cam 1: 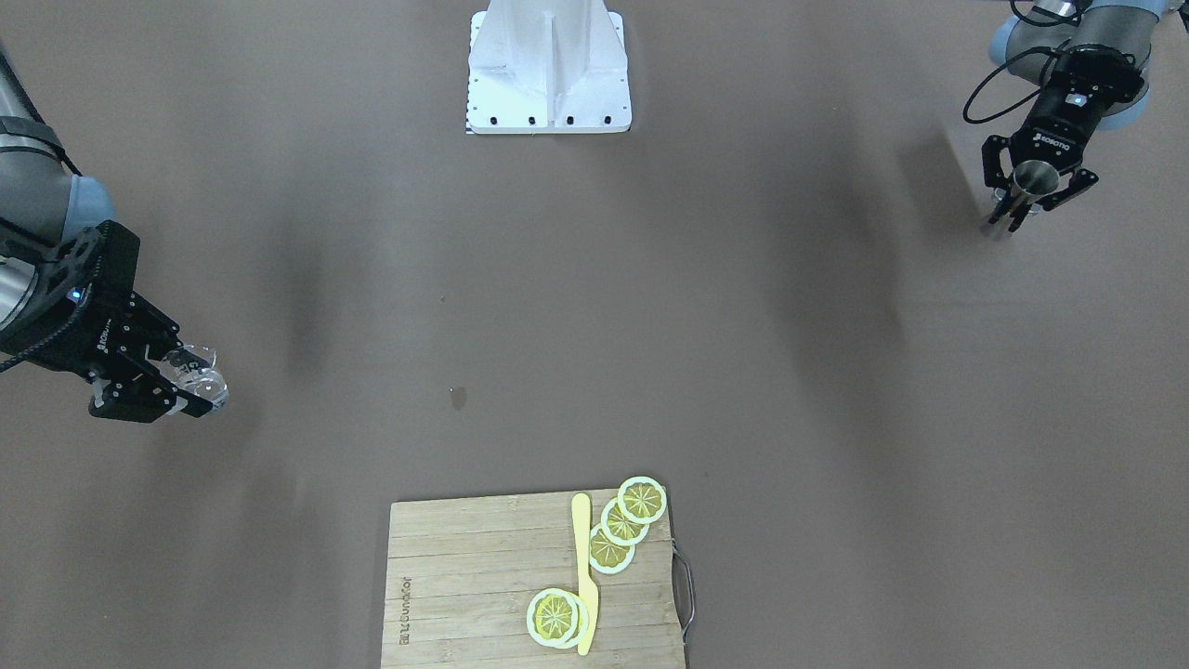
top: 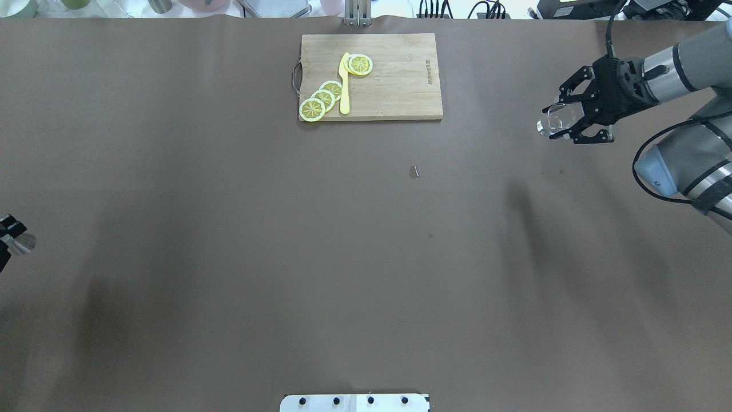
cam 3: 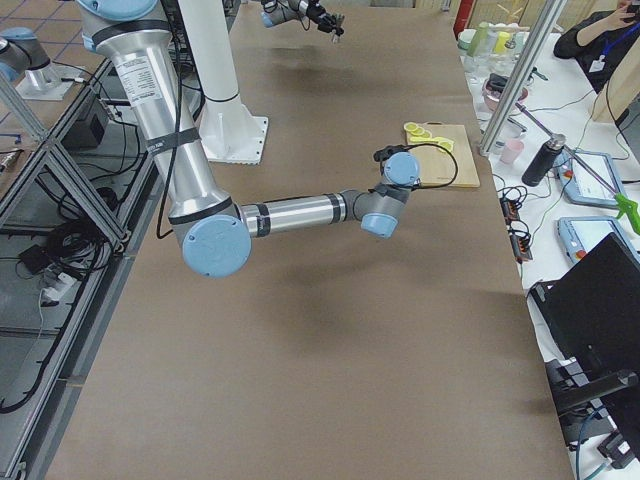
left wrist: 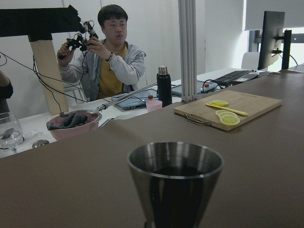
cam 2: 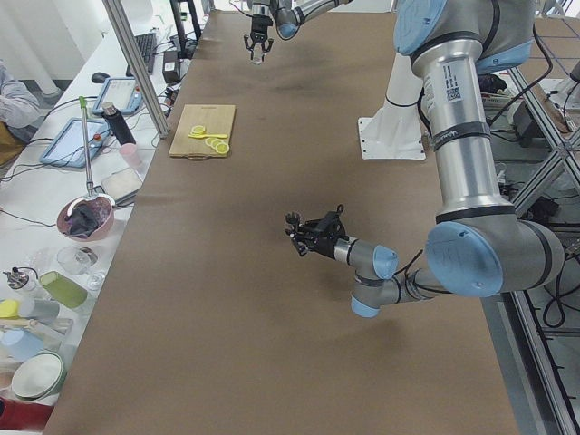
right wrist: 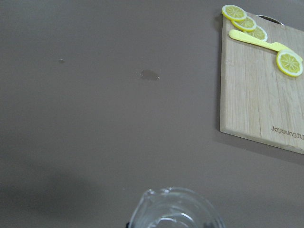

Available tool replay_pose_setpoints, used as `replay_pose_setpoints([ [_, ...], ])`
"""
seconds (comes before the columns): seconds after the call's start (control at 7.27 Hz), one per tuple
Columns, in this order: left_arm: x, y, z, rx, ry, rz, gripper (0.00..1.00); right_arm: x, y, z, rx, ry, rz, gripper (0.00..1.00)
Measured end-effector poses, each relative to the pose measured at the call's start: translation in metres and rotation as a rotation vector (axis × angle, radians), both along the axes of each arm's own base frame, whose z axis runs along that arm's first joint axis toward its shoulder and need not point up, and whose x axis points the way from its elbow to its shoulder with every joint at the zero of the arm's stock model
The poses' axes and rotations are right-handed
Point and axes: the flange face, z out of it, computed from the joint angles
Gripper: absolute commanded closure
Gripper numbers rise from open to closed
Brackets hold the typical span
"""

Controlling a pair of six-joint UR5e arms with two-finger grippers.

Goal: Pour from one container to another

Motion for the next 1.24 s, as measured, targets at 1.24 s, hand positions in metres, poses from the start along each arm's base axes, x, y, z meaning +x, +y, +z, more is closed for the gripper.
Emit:
replay_pose_setpoints([
  [1.24,0.035,0.010,0.032,-0.206,-0.002,-0.165,1.00,-0.079,0.032,0.048,-0.206,0.008,-0.115,1.00],
])
